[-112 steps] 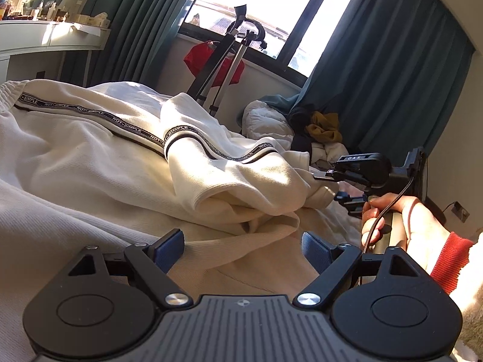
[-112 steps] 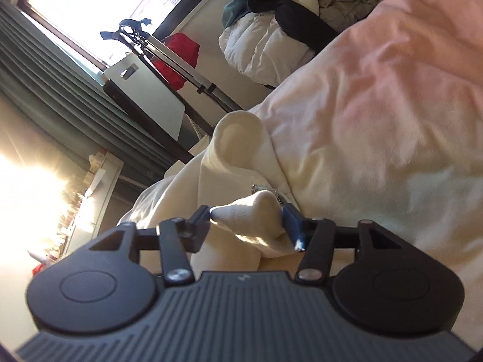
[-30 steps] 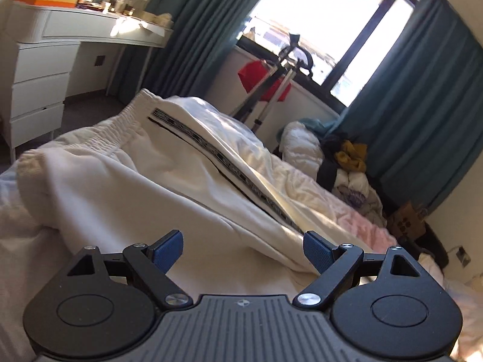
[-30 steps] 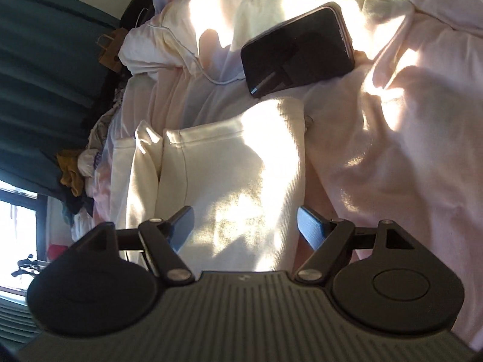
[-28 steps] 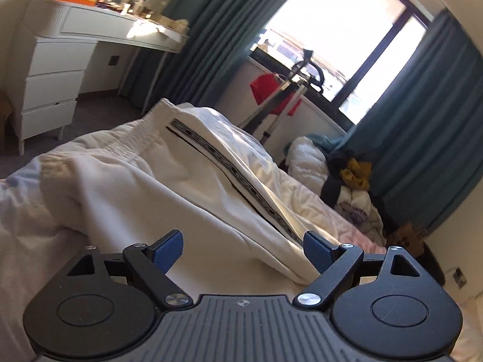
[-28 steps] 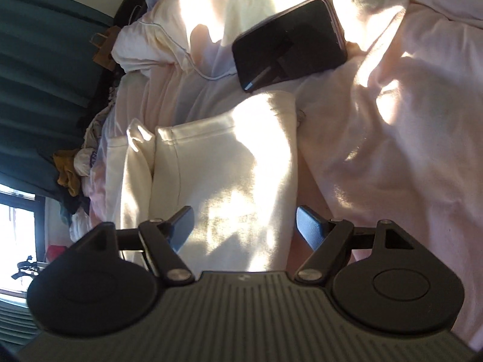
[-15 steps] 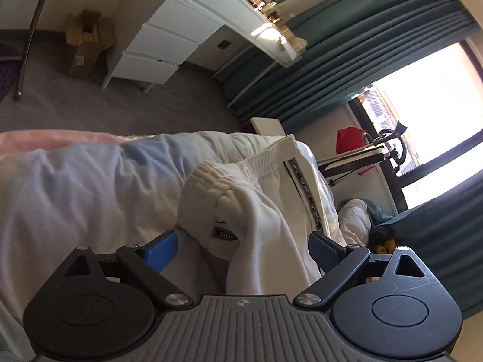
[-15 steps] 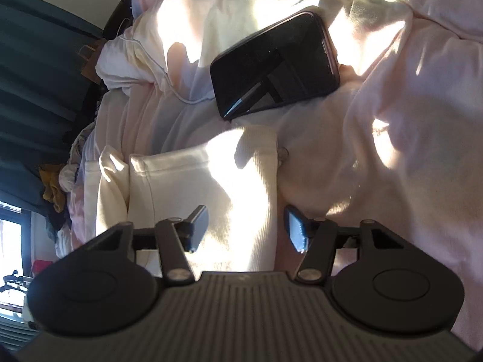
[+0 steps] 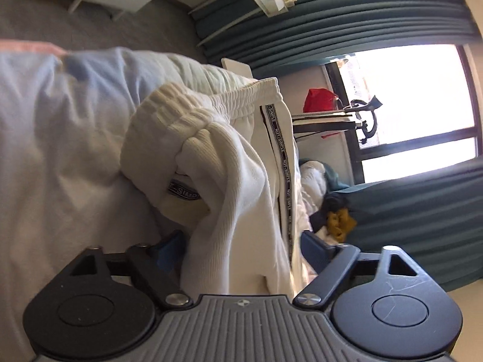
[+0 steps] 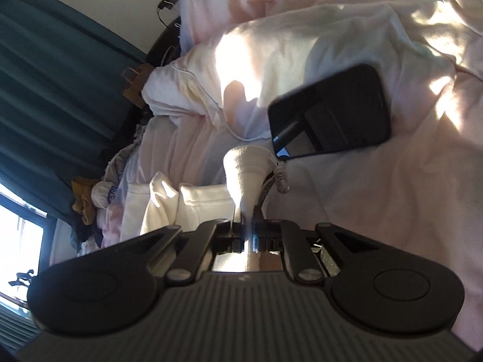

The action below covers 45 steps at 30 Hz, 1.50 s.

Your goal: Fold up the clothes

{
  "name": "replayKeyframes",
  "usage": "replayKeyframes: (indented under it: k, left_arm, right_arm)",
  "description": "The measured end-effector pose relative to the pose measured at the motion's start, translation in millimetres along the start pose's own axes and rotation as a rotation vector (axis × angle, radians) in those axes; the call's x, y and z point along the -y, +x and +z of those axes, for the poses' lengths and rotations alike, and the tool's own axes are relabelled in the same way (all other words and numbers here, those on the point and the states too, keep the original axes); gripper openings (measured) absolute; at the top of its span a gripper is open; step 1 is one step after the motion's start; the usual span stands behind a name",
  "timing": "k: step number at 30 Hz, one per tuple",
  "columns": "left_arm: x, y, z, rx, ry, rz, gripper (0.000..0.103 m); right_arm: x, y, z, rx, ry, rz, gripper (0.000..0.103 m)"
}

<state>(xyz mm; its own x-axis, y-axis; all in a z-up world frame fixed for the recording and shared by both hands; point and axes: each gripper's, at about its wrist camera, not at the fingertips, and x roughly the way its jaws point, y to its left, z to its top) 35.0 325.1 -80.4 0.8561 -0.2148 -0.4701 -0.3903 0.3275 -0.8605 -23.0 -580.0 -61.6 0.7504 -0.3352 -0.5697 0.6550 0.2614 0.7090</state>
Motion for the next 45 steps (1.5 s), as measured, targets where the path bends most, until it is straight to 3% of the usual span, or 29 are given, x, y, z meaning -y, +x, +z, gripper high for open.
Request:
replayKeyframes:
  k: [4, 7, 8, 9, 15, 19, 22, 26, 31, 34, 40, 45]
  left_arm:
    - [-4.4, 5.0, -2.8, 0.013, -0.005, -0.001, 0.054]
    - [1.2, 5.5, -8.4, 0.031, 0.045, 0.019, 0.036]
    - [2.9, 5.3, -10.5, 0.039, 0.059, 0.029, 0.023]
    - [4.0, 5.2, -13.3, 0.045, 0.063, 0.040, 0.016]
    - [8.4, -5.3, -17.1, 0.104, 0.026, 0.044, 0.011]
    - [19.7, -28.9, -21.8, 0.131, 0.052, 0.006, 0.010]
    - [20.8, -47.5, -25.0, 0.132, 0.052, -0.013, 0.010]
    - [17.1, -64.4, -24.1, 0.112, 0.034, -0.018, 0.010]
    - [39.1, -55.1, -6.9, 0.094, 0.039, -0.011, 0.010]
    - [70.4, -33.0, 6.7, 0.088, 0.070, -0.002, 0.010]
    - [123.6, 47.8, 43.0, 0.050, 0.044, 0.008, 0.010]
    - [156.0, 140.3, 55.7, 0.100, 0.149, 0.082, 0.010]
  right_arm:
    - [-3.1, -0.8, 1.4, 0.012, -0.023, 0.012, 0.008]
    - [-3.4, -2.8, 2.5, 0.019, -0.031, 0.023, 0.007]
    - [-3.5, -3.5, 2.8, 0.021, -0.033, 0.026, 0.007]
    - [-3.6, -5.2, 2.7, 0.024, -0.034, 0.031, 0.007]
    - [2.3, -18.0, 5.9, 0.034, -0.001, 0.063, 0.007]
    - [9.0, -32.5, 11.3, 0.042, 0.035, 0.106, 0.007]
    - [14.2, -49.7, 16.0, 0.056, 0.080, 0.136, 0.007]
    - [14.2, -70.7, 22.3, 0.097, 0.045, 0.172, 0.007]
    - [-5.0, -53.4, 35.3, 0.065, 0.037, 0.184, 0.007]
    - [-41.2, -32.2, 41.7, 0.069, -0.012, 0.193, 0.007]
    - [-136.0, 35.8, 39.6, 0.087, -0.110, 0.201, 0.007]
    - [-208.1, 127.5, 12.7, 0.111, -0.228, 0.137, 0.007]
